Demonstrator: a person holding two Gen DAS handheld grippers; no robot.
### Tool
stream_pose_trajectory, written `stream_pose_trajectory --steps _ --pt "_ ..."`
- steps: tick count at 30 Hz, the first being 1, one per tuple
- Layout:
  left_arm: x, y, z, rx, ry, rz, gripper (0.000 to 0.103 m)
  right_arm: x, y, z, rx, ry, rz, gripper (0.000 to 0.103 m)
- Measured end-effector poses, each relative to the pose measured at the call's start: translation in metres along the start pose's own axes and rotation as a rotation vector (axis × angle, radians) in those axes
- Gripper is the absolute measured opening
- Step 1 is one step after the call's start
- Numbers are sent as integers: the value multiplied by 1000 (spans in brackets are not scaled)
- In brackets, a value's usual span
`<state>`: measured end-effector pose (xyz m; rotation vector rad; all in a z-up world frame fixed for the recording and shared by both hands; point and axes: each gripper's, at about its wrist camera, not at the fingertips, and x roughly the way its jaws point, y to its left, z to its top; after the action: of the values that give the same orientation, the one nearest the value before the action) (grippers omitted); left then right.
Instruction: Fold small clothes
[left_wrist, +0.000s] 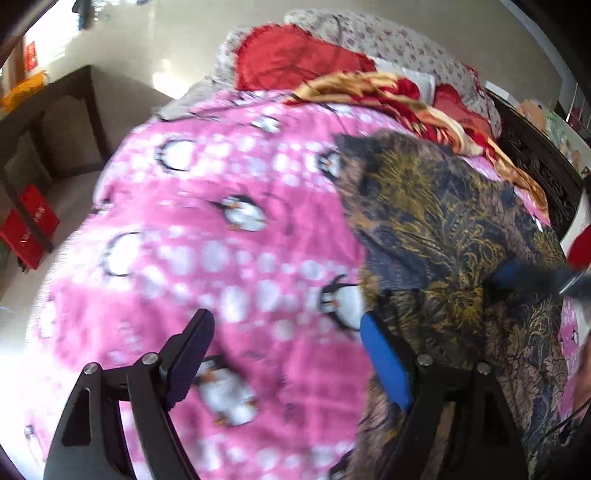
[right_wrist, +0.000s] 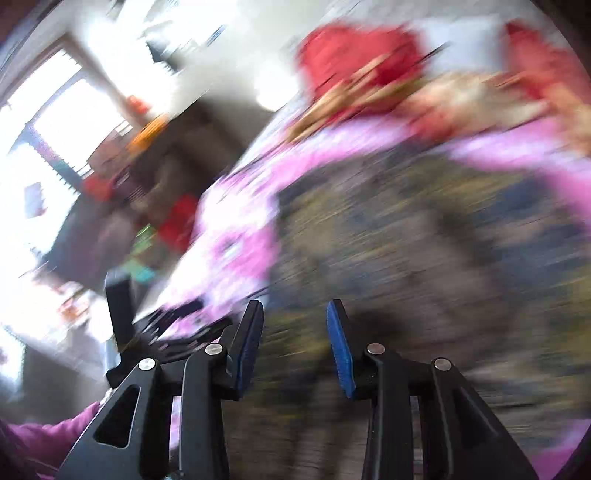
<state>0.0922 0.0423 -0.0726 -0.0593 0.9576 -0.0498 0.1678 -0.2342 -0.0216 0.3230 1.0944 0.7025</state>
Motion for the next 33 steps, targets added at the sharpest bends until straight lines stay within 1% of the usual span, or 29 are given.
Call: stream_pose_trajectory --steps 1,2,4,6,7,8,9,11,12,14,15,17,20,22,24,25,26,27,28,29,30,31,33 --pt "-6 7 -2 -3 -9 14 85 21 6 -4 7 35 19 39" --pt "-10 14 -4 -7 -15 27 85 39 11 -7 14 49 21 39" --pt "-16 27 -7 -21 -12 44 85 61 14 -8 32 40 15 39" --pt "-21 41 -10 -41 -6 46 85 80 14 -8 45 52 -7 39" --pt "-23 46 -11 -49 -8 44 85 91 9 -7 49 56 -65 39" --pt "-25 49 -12 -56 -11 43 85 96 7 -5 52 37 -117 39" --pt "-27 54 -13 -65 -15 42 85 98 6 -4 58 -8 -172 39" --pt "-29 61 -13 -87 -23 33 85 100 5 -2 82 -65 -211 39" --pt "-31 65 -12 -100 -26 27 85 102 5 1 99 -88 -215 38" --pt "-34 71 -11 -116 -35 25 85 105 8 6 109 -99 -201 12" --pt "-38 74 -9 -128 -47 25 85 109 11 10 116 -99 -185 12" --pt "-45 80 -6 -146 -69 28 85 115 23 19 107 -104 -124 10" --pt "-54 87 2 -173 -97 30 85 127 47 31 49 -107 -94 10" --pt "-55 87 6 -180 -103 27 85 140 54 35 50 -83 -89 10" --pt "-54 84 9 -182 -101 24 85 155 55 33 55 -28 -94 10" --pt "-53 80 12 -182 -99 17 85 159 51 30 55 8 -95 13" --pt "-52 77 14 -180 -100 9 85 155 48 26 57 15 -87 13" --pt "-51 71 17 -173 -102 -7 85 146 45 23 65 8 -61 13" --pt "-50 65 19 -165 -101 -17 85 138 43 19 69 11 -43 19" --pt "-48 58 22 -155 -98 -24 85 124 41 15 64 21 -36 22" --pt "-45 49 25 -138 -96 -36 85 109 39 12 43 19 -45 27" --pt "-43 40 27 -122 -95 -47 85 95 39 7 21 7 -61 28" --pt "-35 21 31 -88 -88 -59 85 57 30 2 -21 -39 -133 29"
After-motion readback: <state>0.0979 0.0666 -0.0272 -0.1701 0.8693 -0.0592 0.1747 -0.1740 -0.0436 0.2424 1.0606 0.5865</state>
